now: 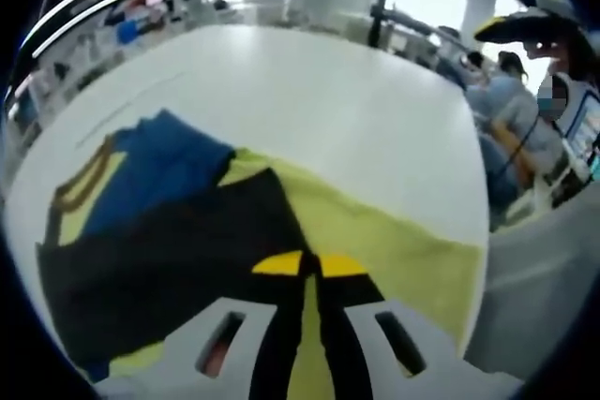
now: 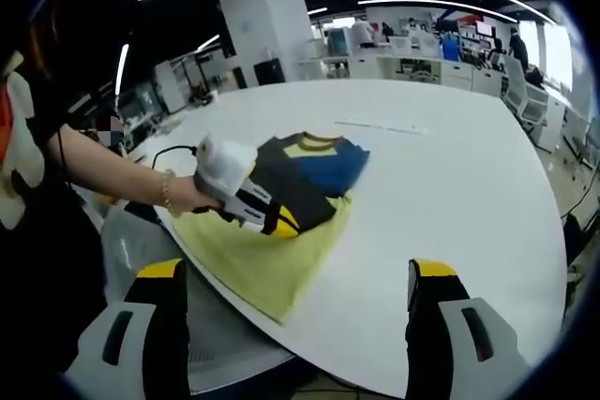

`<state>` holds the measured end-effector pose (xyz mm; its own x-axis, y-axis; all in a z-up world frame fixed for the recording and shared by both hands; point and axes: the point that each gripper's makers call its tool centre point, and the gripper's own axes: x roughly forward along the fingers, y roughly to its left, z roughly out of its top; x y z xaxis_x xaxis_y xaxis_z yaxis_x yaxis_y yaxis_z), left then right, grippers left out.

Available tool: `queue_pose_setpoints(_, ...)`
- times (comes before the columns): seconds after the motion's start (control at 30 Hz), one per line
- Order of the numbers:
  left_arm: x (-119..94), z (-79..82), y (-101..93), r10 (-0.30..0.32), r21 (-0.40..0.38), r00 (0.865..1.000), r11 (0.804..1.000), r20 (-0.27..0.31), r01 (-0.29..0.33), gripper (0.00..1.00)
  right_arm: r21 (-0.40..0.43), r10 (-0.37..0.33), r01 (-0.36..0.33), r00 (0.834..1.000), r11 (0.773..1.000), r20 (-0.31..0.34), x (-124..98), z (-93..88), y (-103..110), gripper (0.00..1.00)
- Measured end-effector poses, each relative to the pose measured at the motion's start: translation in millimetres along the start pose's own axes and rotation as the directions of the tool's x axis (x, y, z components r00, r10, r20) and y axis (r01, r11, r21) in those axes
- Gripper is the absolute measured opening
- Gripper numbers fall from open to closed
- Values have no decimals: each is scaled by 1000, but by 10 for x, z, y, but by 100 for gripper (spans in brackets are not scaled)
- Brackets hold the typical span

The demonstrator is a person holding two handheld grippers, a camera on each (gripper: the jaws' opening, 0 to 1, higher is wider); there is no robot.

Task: Fold the garment on the visible template until the final outline fits inside the template.

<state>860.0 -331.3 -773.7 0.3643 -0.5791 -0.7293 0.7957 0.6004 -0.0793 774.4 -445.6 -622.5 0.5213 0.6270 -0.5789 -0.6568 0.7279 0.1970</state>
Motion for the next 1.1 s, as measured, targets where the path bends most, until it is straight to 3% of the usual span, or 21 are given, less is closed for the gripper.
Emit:
queue_pose_setpoints(0.17, -8, 2, 6, 0, -3, 1000, 1000, -3, 0, 2, -2, 1, -1, 1000, 1000, 0, -6, 4, 13, 98)
queue_pose_setpoints(0.3, -45, 22, 22, 0, 5, 1000, 1000, -4, 0, 16, -3, 1, -1, 1000, 1000, 1, -10, 23, 27, 98)
queue_pose_setpoints(0.67, -313, 105, 168, 15, 16, 1000, 1000, 23, -15, 22, -39, 16, -15, 1000, 999, 18, 28, 171, 143, 98)
queue_pose_setpoints(1.1, -857, -140, 441, 52, -26, 999, 998, 5, -52, 44, -67, 45, -44, 999, 997, 21, 126, 243, 294, 97)
